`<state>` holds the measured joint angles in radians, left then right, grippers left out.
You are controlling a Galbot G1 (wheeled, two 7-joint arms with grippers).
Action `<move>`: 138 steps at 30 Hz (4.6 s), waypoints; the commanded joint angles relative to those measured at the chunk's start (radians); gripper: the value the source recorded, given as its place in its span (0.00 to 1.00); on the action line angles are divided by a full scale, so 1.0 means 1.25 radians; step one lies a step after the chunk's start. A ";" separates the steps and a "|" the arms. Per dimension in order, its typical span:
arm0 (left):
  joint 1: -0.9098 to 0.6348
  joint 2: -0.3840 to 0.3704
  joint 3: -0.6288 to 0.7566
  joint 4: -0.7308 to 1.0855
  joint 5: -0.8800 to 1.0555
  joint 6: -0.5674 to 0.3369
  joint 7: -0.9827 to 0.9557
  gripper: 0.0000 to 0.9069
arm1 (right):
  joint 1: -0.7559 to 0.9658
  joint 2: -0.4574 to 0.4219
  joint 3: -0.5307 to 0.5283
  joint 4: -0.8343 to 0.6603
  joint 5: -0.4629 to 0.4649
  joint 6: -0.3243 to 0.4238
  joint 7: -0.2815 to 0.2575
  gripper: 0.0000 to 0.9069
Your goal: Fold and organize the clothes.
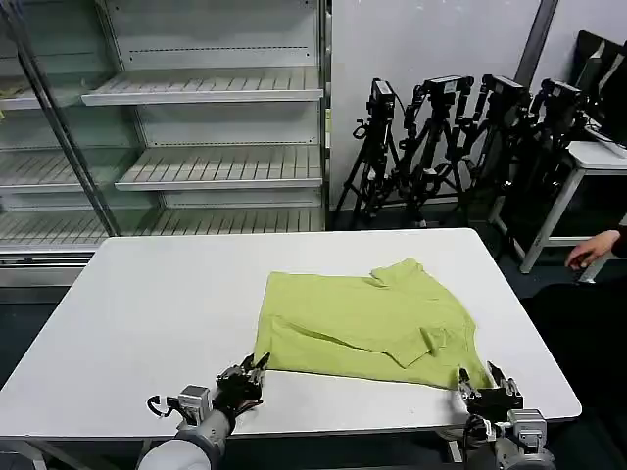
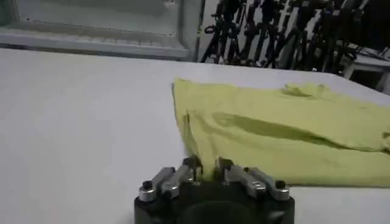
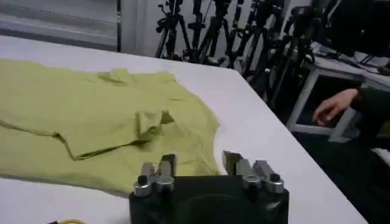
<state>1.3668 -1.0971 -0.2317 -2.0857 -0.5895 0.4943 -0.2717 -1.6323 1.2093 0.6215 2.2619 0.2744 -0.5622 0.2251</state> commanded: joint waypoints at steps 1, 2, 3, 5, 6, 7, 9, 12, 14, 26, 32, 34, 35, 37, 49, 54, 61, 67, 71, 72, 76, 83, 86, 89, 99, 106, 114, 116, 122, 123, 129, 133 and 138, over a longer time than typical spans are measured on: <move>0.002 0.000 0.001 -0.005 -0.001 0.002 -0.001 0.04 | 0.002 0.000 0.001 0.000 0.000 0.000 0.000 0.00; 0.005 0.002 -0.001 -0.009 -0.003 0.002 -0.001 0.04 | 0.002 0.000 0.001 -0.001 0.001 0.000 0.000 0.00; 0.009 0.003 -0.003 -0.013 -0.003 0.001 -0.001 0.04 | 0.001 0.000 0.000 -0.002 0.001 0.001 0.000 0.00; 0.018 0.006 -0.007 -0.025 -0.004 0.000 -0.001 0.04 | 0.001 0.000 0.000 -0.001 0.001 0.002 -0.001 0.00; 0.027 0.007 -0.011 -0.030 -0.005 -0.001 -0.001 0.04 | 0.001 0.000 -0.001 0.000 0.001 0.001 -0.001 0.00; 0.031 0.008 -0.013 -0.037 -0.006 -0.001 -0.001 0.04 | 0.001 0.000 -0.001 0.000 0.001 0.001 -0.001 0.00; 0.048 0.010 -0.021 -0.053 -0.006 -0.001 -0.002 0.04 | 0.002 0.000 -0.001 -0.002 0.000 0.002 -0.001 0.00; 0.070 0.011 -0.031 -0.077 -0.006 -0.001 -0.004 0.04 | 0.003 -0.001 -0.003 -0.001 0.000 0.003 -0.001 0.00; 0.088 0.011 -0.039 -0.094 -0.004 -0.001 -0.005 0.04 | 0.003 0.000 -0.006 0.002 -0.001 0.003 -0.002 0.00; 0.257 0.012 -0.116 -0.209 0.028 -0.006 -0.010 0.04 | 0.006 -0.011 -0.012 0.012 0.000 0.005 -0.008 0.00; 0.322 -0.004 -0.144 -0.233 0.061 -0.008 -0.008 1.00 | 0.015 -0.015 -0.021 0.020 -0.006 0.004 -0.011 1.00; 0.325 -0.005 -0.158 -0.237 0.061 -0.005 -0.009 1.00 | 0.020 -0.014 -0.025 0.023 -0.005 0.009 -0.015 1.00; 0.325 -0.005 -0.164 -0.238 0.062 -0.005 -0.010 1.00 | 0.022 -0.014 -0.028 0.023 -0.008 0.020 -0.018 1.00; 0.322 -0.004 -0.186 -0.245 0.066 -0.005 -0.009 1.00 | 0.029 -0.017 -0.037 0.023 -0.016 0.050 -0.030 1.00; 0.133 0.052 -0.237 -0.180 -0.043 -0.017 -0.070 1.00 | 0.310 -0.077 -0.162 -0.096 0.053 0.016 -0.019 1.00; -0.026 0.096 -0.184 -0.083 -0.109 0.010 -0.098 1.00 | 0.471 -0.092 -0.246 -0.191 0.123 -0.013 0.004 1.00; -0.207 0.121 -0.084 0.030 -0.171 0.055 -0.127 1.00 | 0.671 -0.101 -0.333 -0.369 0.213 -0.014 0.031 1.00; -0.332 0.116 0.019 0.115 -0.192 0.066 -0.140 1.00 | 0.761 -0.090 -0.391 -0.486 0.268 -0.014 0.049 1.00; -0.394 0.099 0.075 0.179 -0.195 0.067 -0.140 1.00 | 0.811 -0.072 -0.422 -0.561 0.304 -0.014 0.052 1.00; -0.403 0.096 0.080 0.190 -0.195 0.067 -0.140 1.00 | 0.815 -0.068 -0.424 -0.569 0.312 -0.014 0.053 1.00; -0.443 0.071 0.115 0.241 -0.191 0.067 -0.139 1.00 | 0.843 -0.048 -0.429 -0.638 0.329 -0.015 0.059 1.00; -0.487 0.039 0.146 0.312 -0.181 0.067 -0.137 1.00 | 0.880 -0.025 -0.463 -0.722 0.329 -0.015 0.057 1.00; -0.490 0.036 0.153 0.325 -0.181 0.067 -0.135 1.00 | 0.882 -0.014 -0.472 -0.727 0.329 -0.015 0.056 1.00; -0.485 0.037 0.155 0.327 -0.182 0.067 -0.133 1.00 | 0.885 -0.004 -0.479 -0.734 0.328 -0.015 0.056 1.00; -0.466 0.042 0.152 0.343 -0.197 0.067 -0.125 0.80 | 0.904 0.025 -0.476 -0.797 0.330 -0.015 0.047 0.91; -0.466 0.043 0.146 0.349 -0.212 0.067 -0.118 0.07 | 0.892 0.031 -0.479 -0.803 0.338 -0.016 0.042 0.02; -0.460 0.047 0.145 0.343 -0.226 0.067 -0.105 0.07 | 0.892 0.033 -0.473 -0.813 0.364 -0.016 0.040 0.00; -0.458 0.046 0.145 0.343 -0.229 0.067 -0.100 0.07 | 0.892 0.033 -0.473 -0.812 0.368 -0.016 0.040 0.00; -0.449 0.044 0.143 0.340 -0.232 0.067 -0.091 0.07 | 0.886 0.031 -0.470 -0.807 0.370 -0.014 0.040 0.00; -0.449 0.044 0.142 0.339 -0.232 0.067 -0.090 0.07 | 0.885 0.031 -0.469 -0.806 0.370 -0.014 0.040 0.00; -0.446 0.046 0.127 0.325 -0.235 0.065 -0.086 0.07 | 0.876 0.030 -0.447 -0.776 0.374 -0.012 0.038 0.00; -0.441 0.056 0.118 0.306 -0.237 0.061 -0.078 0.07 | 0.872 0.024 -0.437 -0.757 0.384 0.000 0.037 0.00; -0.435 0.063 0.102 0.273 -0.236 0.048 -0.077 0.07 | 0.860 0.010 -0.418 -0.708 0.389 0.036 0.028 0.00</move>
<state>0.8242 -1.0200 -0.0920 -1.7095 -0.8865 0.5655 -0.3714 -0.5593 1.2257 0.0809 1.3313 0.7561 -0.5465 0.2618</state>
